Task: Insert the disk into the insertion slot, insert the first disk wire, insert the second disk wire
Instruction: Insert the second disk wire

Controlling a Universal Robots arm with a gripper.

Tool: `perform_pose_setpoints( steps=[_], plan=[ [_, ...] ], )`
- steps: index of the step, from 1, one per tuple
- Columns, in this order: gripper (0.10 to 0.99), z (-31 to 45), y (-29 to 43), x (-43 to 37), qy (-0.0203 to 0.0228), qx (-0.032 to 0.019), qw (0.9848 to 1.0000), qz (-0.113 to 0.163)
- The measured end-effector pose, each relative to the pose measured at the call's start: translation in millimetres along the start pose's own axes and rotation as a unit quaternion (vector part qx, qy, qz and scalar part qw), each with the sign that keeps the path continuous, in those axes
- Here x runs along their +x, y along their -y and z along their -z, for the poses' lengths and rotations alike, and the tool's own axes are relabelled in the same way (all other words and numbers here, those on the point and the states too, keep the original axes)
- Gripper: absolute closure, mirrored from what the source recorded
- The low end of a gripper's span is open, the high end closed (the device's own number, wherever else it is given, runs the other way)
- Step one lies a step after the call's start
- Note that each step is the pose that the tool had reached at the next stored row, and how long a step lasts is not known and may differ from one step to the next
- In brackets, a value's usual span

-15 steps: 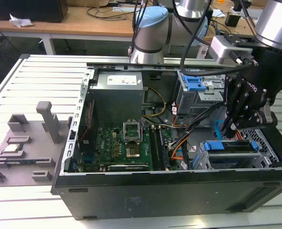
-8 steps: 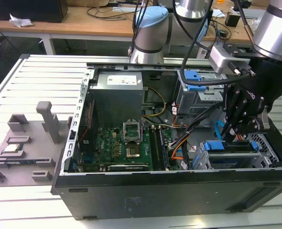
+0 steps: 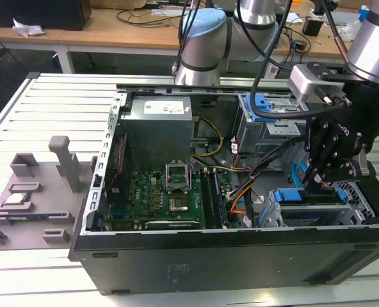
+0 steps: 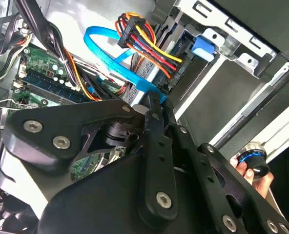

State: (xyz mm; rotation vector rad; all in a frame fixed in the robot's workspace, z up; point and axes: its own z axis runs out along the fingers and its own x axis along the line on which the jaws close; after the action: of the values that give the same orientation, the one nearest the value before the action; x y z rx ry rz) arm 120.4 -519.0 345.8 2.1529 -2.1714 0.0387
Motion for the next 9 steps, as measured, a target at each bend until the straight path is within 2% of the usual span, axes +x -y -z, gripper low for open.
perform_pose_setpoints(
  steps=[9],
  plan=[
    [0.925, -6.5, 1.2, -0.3, -0.0001, 0.0, 1.0, 0.0]
  ],
)
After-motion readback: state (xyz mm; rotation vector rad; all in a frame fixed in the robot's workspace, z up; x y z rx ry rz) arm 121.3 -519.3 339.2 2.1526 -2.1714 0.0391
